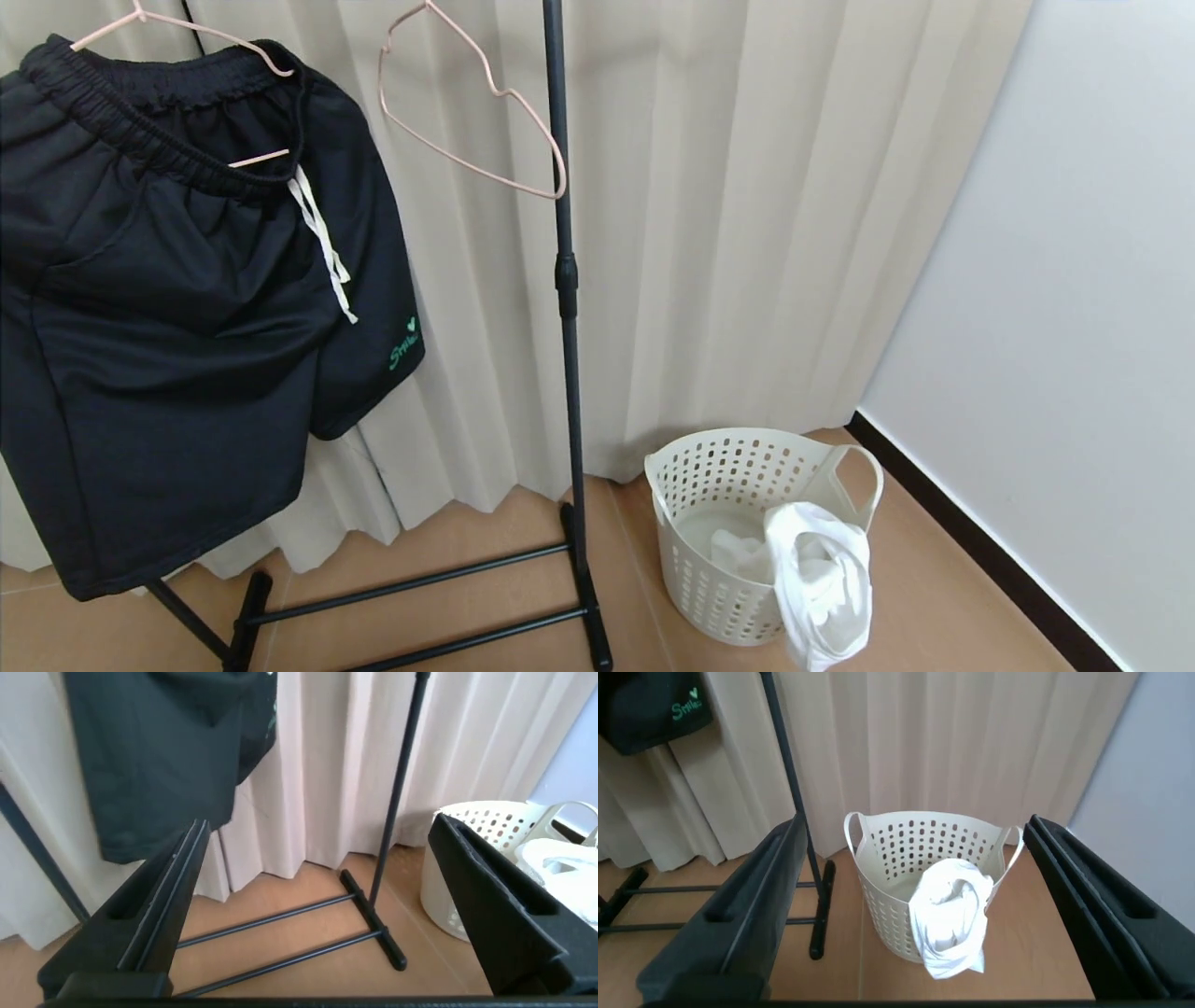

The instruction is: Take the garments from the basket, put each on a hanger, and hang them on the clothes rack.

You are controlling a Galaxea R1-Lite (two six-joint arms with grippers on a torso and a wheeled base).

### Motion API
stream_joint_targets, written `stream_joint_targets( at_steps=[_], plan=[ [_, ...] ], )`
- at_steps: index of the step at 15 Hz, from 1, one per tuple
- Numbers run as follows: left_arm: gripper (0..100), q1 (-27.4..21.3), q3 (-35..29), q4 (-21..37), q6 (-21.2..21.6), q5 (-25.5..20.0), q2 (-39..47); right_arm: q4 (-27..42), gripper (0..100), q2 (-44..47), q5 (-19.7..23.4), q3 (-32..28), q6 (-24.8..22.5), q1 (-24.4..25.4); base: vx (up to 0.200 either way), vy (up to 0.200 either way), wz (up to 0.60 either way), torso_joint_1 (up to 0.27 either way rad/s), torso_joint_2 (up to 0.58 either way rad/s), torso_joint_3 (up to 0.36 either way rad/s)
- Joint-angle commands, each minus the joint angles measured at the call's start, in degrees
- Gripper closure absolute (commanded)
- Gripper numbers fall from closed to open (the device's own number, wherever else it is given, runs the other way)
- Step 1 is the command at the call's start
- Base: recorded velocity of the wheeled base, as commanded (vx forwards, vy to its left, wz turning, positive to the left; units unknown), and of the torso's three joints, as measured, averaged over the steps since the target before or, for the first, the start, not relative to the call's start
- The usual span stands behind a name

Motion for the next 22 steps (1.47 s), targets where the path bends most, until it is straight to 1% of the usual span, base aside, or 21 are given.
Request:
stream_joint_targets(
  at_steps=[1,3,7,13,22],
  plan=[
    [0,-0.07,0.00,0.02,-0.01,0.05,0.07,-0.06,0,-0.02,0.03,0.00,0.02,-0.01,0.000,0.000,0.00,0.000,0.00,0.000],
    [0,-0.07,0.00,0.02,-0.01,0.05,0.07,-0.06,0,-0.02,-0.06,0.00,0.11,-0.01,0.000,0.000,0.00,0.004,0.10,0.092],
    [0,0.02,0.00,0.02,-0.53,0.49,0.07,-0.06,0,-0.02,-0.06,0.00,0.11,-0.01,0.000,0.000,0.00,0.005,0.26,0.262],
    [0,-0.07,0.00,0.02,-0.36,0.14,0.07,-0.06,0,-0.02,-0.06,0.00,0.02,-0.01,0.000,0.000,0.00,0.001,0.03,0.026],
    [0,-0.07,0.00,0.11,-0.36,0.14,0.07,-0.06,0,-0.02,-0.06,0.00,0.02,-0.01,0.000,0.000,0.00,0.003,0.00,-0.163]
  ],
)
